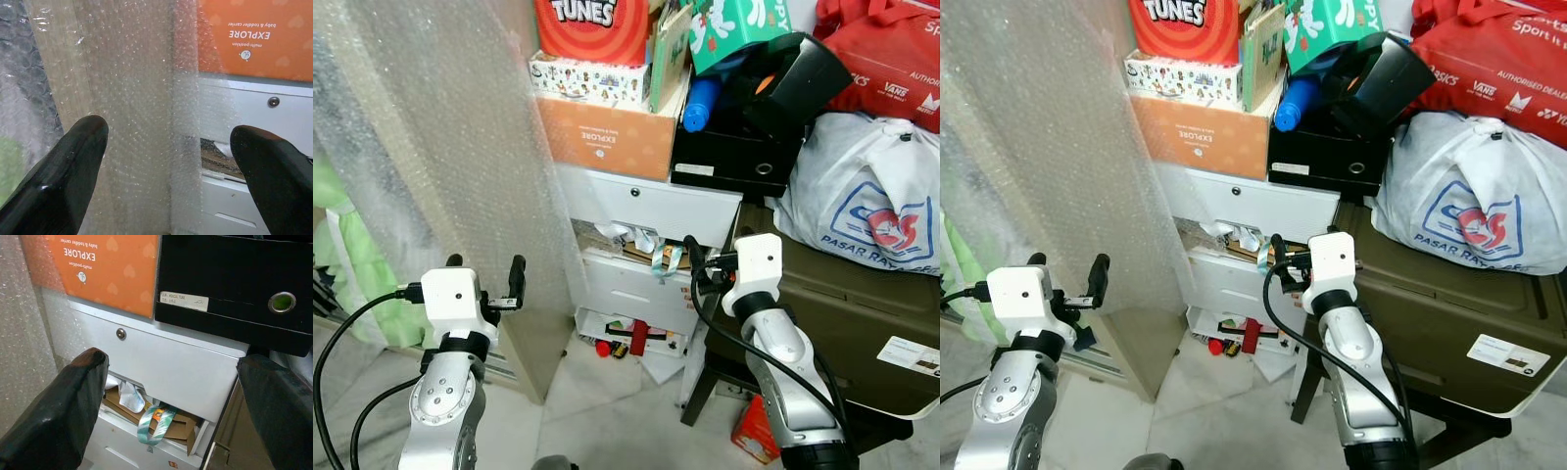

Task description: Clean up the room

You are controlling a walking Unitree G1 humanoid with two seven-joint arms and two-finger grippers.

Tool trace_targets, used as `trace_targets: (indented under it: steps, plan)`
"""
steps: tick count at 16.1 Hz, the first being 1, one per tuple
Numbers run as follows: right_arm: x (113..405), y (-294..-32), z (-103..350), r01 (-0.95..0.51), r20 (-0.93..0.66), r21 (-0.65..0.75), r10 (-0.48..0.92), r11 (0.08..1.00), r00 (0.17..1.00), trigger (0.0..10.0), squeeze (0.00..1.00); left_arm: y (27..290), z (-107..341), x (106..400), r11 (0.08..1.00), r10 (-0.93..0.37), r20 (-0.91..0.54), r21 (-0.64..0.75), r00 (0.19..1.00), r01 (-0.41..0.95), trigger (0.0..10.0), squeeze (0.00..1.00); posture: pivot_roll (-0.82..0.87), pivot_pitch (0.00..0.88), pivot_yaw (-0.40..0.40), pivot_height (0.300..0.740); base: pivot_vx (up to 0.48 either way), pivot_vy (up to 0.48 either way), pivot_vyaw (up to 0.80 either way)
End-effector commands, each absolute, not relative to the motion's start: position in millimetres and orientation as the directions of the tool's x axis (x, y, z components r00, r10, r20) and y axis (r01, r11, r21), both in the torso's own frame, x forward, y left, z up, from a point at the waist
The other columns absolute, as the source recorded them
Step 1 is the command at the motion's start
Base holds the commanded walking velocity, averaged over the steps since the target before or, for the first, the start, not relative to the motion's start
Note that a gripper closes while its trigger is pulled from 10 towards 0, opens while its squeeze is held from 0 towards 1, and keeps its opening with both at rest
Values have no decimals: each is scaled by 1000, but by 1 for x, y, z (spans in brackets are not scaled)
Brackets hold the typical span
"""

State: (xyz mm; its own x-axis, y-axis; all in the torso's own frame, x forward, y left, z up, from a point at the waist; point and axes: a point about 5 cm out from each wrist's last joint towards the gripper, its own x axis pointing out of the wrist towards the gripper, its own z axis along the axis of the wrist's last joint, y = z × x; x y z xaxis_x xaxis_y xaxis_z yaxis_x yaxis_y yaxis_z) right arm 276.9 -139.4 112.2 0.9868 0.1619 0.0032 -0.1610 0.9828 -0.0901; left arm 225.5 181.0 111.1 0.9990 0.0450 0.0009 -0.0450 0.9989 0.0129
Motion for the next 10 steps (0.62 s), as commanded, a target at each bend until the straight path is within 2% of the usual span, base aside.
trace_targets:
  steps: [1, 10]
  plan:
    - [281, -141, 112, -150, -13, -91, 149, 984, 989, 10000, 0, 182, 108, 228, 999, 38, -25, 6, 999, -38, 10000, 0, 15, 6, -3, 740, 0, 0, 0]
    - [283, -142, 109, -139, -36, -76, 137, 987, 990, 10000, 0, 182, 101, 230, 999, 32, -72, -21, 997, -34, 10000, 0, 17, 0, -2, 740, 0, 0, 0]
